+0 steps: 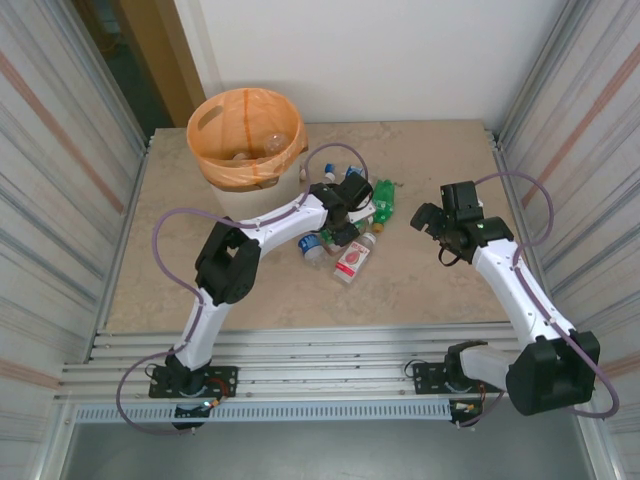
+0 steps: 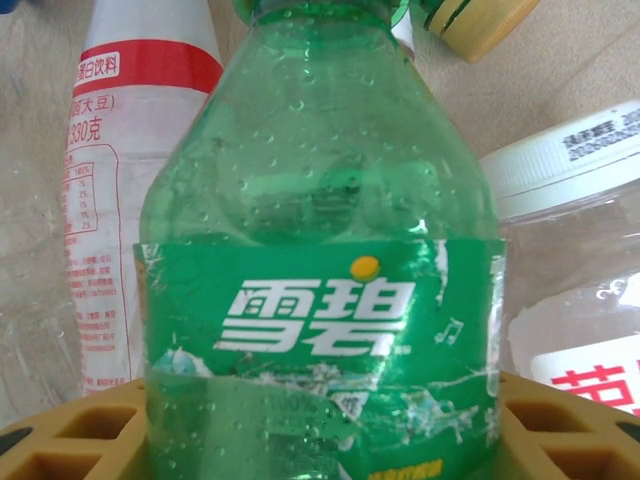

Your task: Put the plastic bottles in the bin

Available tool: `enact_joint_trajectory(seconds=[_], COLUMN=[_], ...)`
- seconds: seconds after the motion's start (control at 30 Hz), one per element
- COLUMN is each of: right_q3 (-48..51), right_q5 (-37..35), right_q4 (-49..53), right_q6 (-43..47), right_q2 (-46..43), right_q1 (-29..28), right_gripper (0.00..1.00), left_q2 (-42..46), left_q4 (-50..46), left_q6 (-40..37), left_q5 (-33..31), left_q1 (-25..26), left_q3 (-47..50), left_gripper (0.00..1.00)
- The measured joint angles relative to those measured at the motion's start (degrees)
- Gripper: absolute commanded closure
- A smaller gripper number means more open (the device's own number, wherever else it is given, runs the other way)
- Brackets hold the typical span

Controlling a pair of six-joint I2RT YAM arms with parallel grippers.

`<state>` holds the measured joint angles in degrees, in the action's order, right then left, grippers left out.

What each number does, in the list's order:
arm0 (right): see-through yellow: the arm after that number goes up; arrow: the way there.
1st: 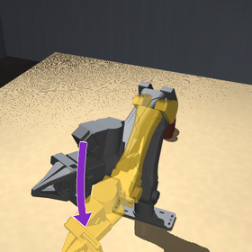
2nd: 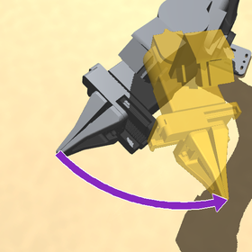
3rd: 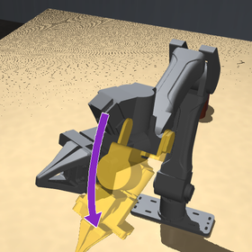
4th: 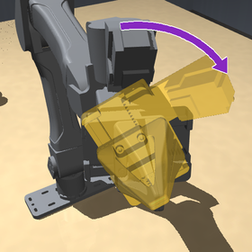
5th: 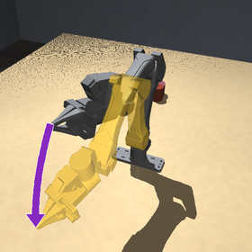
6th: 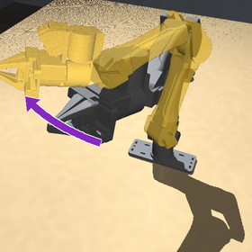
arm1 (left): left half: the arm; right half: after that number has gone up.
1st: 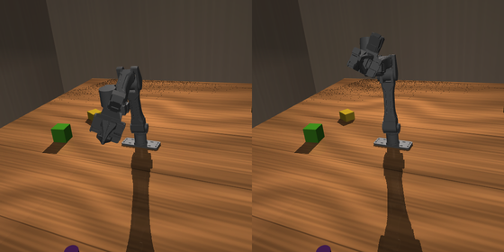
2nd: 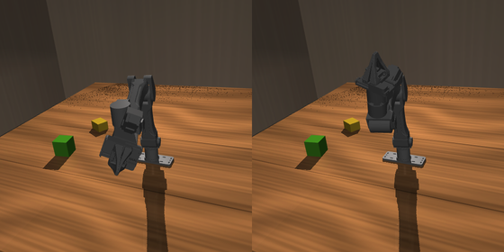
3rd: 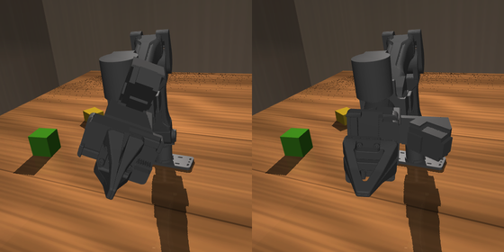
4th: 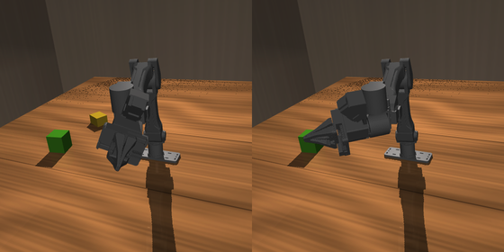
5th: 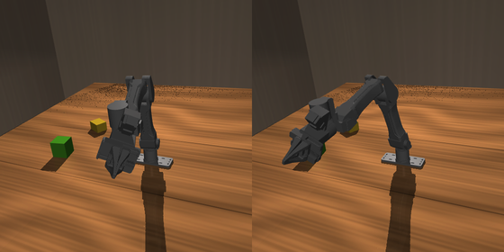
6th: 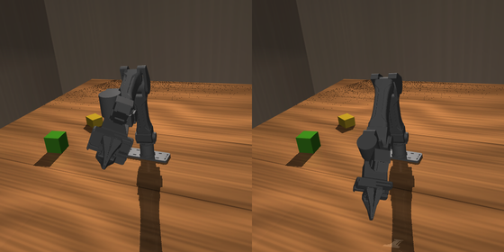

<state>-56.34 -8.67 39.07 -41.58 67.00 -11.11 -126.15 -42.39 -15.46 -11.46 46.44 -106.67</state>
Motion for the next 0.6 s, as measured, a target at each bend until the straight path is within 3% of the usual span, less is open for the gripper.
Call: enact_joint_trajectory(seconds=[0.27, 0.6], right_q3=[0.3, 1.6], right_q5=[0.0, 0.9], right_q4=[-0.1, -1.0], right_q6=[0.0, 0.0], right_q2=[-1.4, -1.7], right_q1=[0.0, 0.0], right_gripper=[0.02, 0.02], left_q2=[3.0, 20.6], left_q4=[-1.1, -0.5], left_q6=[0.2, 3.7], left_q5=[-2.9, -6.9], left_q1=[2.8, 4.5], left_q3=[0.0, 0.0], left_gripper=[0.63, 0.68])
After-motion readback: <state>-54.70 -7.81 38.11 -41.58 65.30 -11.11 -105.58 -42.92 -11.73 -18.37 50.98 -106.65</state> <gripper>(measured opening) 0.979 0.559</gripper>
